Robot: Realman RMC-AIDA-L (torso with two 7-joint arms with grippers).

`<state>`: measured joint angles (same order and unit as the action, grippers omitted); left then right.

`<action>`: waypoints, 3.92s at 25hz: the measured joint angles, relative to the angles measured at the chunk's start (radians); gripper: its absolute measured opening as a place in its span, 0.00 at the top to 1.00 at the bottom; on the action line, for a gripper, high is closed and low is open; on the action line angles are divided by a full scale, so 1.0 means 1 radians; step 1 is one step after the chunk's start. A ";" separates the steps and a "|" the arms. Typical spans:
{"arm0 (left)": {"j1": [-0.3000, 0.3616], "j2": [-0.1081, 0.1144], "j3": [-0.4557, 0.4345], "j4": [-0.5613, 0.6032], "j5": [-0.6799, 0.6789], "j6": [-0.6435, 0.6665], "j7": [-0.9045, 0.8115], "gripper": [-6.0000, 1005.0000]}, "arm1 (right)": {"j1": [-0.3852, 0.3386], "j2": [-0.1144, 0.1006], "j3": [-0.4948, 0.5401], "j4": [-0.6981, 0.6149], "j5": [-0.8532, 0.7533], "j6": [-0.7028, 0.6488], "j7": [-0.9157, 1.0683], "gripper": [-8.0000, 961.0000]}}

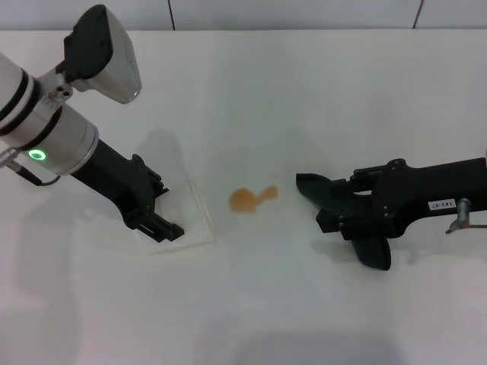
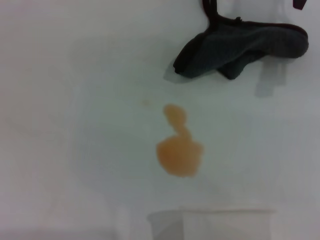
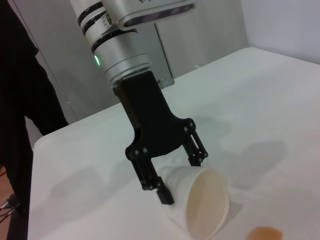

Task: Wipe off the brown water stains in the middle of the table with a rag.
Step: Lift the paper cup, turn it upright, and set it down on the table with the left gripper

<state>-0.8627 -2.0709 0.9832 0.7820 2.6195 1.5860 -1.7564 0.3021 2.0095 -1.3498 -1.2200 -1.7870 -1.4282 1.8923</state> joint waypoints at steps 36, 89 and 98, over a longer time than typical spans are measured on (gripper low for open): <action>0.434 -0.011 -0.002 0.151 -0.809 -0.368 0.335 0.42 | 0.002 -0.001 0.006 -0.013 0.002 0.021 0.000 0.33; 0.371 -0.015 -0.002 -0.462 -1.248 -0.566 1.134 0.41 | 0.023 0.000 -0.075 0.002 -0.054 0.112 -0.062 0.33; 0.386 -0.015 -0.001 -0.464 -1.246 -0.556 1.157 0.41 | 0.022 0.000 -0.081 -0.001 -0.054 0.112 -0.062 0.33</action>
<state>-0.4771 -2.0861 0.9823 0.3184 1.3736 1.0304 -0.5999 0.3241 2.0095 -1.4308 -1.2209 -1.8413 -1.3162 1.8298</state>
